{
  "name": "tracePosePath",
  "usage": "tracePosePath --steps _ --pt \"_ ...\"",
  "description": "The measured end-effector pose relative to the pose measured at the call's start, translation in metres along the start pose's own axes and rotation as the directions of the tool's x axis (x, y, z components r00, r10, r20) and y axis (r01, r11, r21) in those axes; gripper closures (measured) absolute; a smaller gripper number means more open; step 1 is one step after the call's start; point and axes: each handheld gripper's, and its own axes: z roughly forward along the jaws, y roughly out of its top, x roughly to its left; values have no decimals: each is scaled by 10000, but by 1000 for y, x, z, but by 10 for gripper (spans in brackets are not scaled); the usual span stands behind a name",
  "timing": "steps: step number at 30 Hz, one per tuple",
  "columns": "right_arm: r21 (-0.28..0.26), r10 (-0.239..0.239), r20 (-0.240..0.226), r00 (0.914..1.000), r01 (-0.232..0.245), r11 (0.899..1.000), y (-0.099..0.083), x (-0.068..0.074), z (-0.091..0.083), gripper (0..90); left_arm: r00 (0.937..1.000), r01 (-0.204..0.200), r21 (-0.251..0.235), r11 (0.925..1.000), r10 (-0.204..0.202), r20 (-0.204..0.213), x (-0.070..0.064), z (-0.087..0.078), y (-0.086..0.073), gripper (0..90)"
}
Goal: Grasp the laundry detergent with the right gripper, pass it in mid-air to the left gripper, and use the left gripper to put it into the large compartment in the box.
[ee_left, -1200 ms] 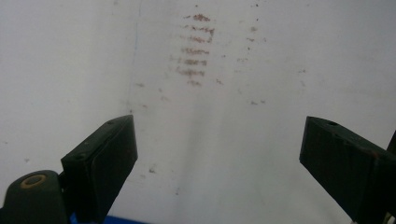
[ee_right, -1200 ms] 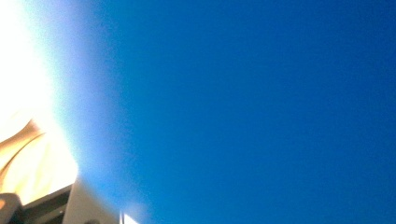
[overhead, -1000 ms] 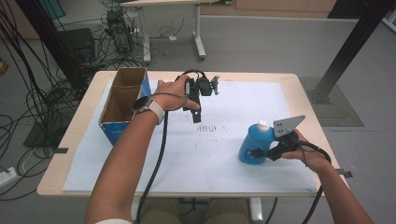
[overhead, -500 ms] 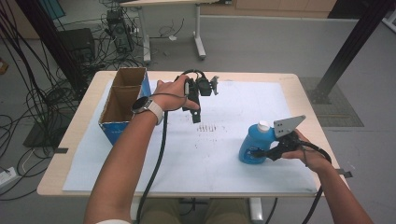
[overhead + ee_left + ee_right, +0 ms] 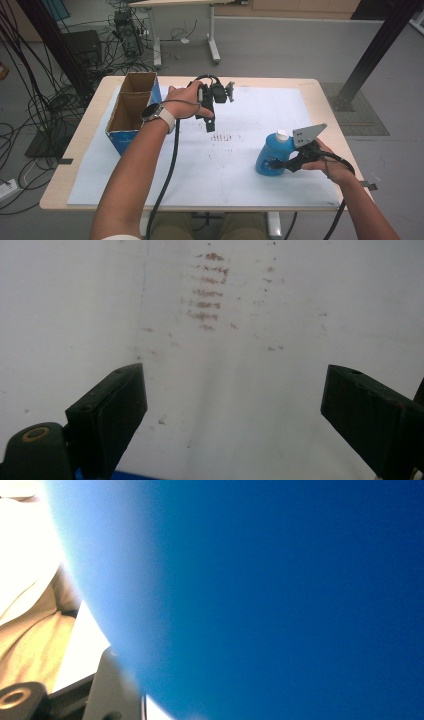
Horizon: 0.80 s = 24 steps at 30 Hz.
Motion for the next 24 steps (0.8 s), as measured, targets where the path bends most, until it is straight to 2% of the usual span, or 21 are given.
tracePosePath --steps 24 --pt "13 174 -3 9998 -174 9998 0 -1 0 441 10000 -14 47 10000 14 -43 -2 -3 -1 115"
